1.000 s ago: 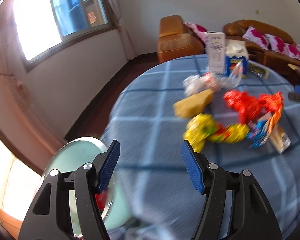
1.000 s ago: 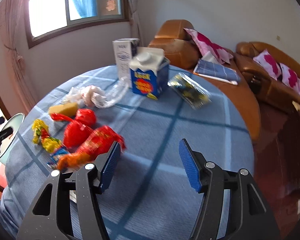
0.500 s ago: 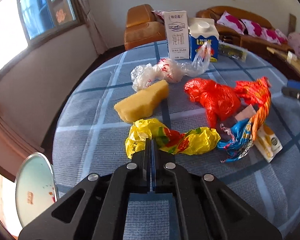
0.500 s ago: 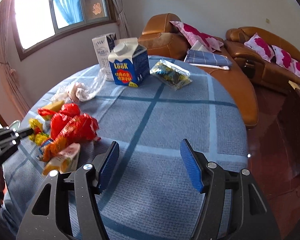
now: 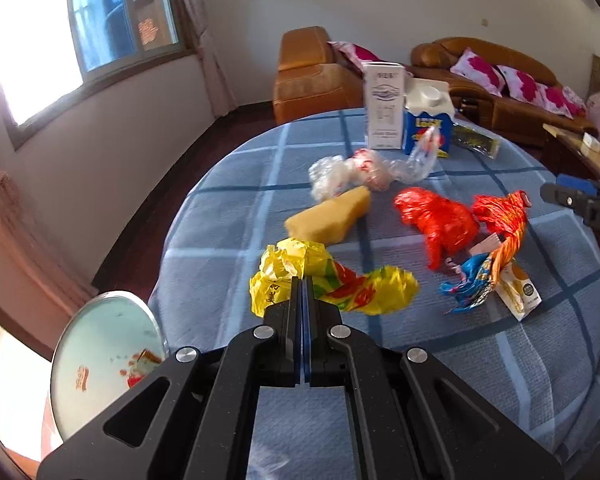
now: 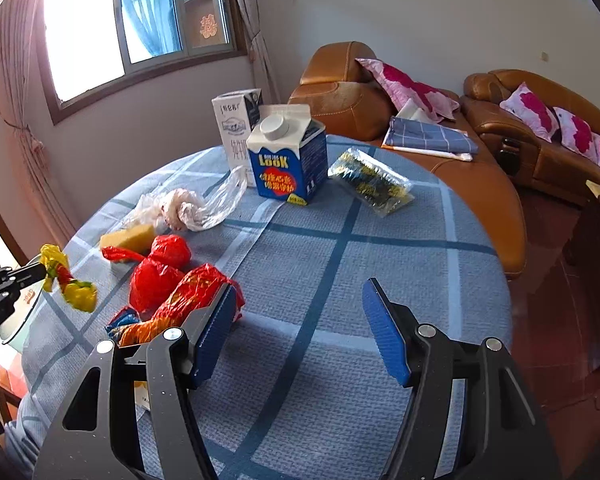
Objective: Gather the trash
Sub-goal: 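Grasp the yellow crumpled wrapper with the left gripper, then grasp the red plastic bag with the right gripper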
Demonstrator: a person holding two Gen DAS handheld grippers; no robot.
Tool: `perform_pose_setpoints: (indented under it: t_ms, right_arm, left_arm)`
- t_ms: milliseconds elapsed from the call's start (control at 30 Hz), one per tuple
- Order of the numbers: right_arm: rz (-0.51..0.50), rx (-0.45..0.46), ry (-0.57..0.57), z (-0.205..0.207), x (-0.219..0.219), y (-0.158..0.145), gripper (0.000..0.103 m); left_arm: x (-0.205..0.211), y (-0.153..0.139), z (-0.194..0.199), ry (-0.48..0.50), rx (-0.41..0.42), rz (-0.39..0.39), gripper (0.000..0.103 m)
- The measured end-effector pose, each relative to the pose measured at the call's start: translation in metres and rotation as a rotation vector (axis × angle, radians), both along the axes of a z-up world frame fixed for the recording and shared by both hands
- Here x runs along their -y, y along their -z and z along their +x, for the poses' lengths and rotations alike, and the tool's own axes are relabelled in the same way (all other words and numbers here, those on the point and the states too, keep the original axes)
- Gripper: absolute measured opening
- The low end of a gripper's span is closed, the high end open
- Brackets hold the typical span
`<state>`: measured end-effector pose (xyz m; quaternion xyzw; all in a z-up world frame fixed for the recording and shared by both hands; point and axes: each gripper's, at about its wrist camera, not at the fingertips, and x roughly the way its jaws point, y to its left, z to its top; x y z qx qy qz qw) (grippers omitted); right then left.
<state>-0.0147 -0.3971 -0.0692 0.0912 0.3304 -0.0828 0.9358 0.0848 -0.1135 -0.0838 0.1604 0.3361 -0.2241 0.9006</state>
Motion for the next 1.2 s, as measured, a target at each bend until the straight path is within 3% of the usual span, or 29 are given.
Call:
perform_pose_setpoints:
  t_ms: [300, 433, 567, 900, 1000, 1067, 1200]
  right_arm:
    - [-0.022, 0.025, -0.057, 0.031, -0.023, -0.021, 0.065]
    - [-0.057, -0.067, -0.125, 0.051, -0.042, -0.006, 0.057]
    - [-0.047, -0.160, -0.144, 0.039, -0.043, 0.015, 0.055]
    - [0.011, -0.224, -0.161, 0.036, -0.037, 0.034, 0.054]
    - [0.102, -0.230, -0.180, 0.039, -0.028, 0.039, 0.048]
    - [0.153, -0.232, -0.234, 0.039, -0.031, 0.040, 0.024]
    - [0.133, -0.187, -0.231, 0.031, -0.040, 0.032, 0.017]
  left_arm:
    - [-0.042, -0.011, 0.002, -0.082, 0.038, 0.012, 0.000]
    - [-0.054, -0.008, -0.002, -0.087, 0.030, 0.016, 0.000]
    - [-0.065, -0.003, -0.006, -0.086, 0.012, 0.022, 0.000]
    - [-0.067, 0.025, -0.004, -0.085, -0.032, 0.042, 0.000]
    - [-0.066, 0.023, -0.005, -0.086, -0.031, 0.036, 0.000]
    - [-0.067, 0.019, -0.005, -0.088, -0.025, 0.029, 0.000]
    - [-0.073, 0.005, -0.008, -0.097, 0.000, 0.011, 0.000]
